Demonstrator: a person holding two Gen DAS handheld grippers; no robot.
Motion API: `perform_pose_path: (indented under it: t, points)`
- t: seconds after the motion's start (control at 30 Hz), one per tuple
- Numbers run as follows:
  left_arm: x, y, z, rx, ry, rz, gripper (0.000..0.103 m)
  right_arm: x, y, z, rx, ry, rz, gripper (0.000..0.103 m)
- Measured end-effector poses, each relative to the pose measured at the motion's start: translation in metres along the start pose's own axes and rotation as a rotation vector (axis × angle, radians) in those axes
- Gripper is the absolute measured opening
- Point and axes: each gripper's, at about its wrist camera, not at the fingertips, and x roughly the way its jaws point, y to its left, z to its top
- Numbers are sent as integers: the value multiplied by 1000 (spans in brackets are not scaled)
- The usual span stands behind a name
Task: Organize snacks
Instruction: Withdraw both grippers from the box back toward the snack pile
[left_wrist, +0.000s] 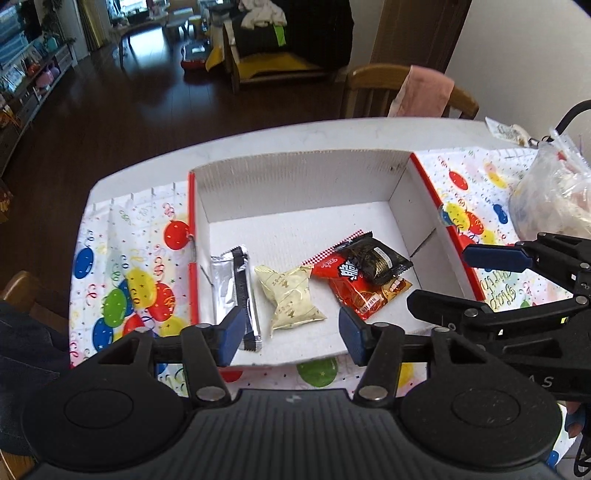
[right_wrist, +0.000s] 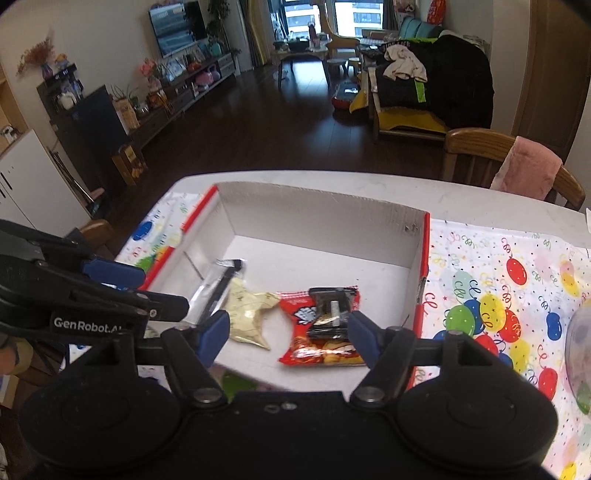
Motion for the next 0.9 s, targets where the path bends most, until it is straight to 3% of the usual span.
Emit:
perform_pose_path:
  t: [0.3,0.57,0.9]
  points:
    - [-43,7,-29,-1,-81,-26,63,-31,23,-14,8,-56,20,81]
    - [-73,17,-61,1,-140,-61,67,-59,47,-32,-5,-113,49,84]
    - [-96,30,-114,-5,-224,-41,74,-77,75,-66,-50,-148,91,86]
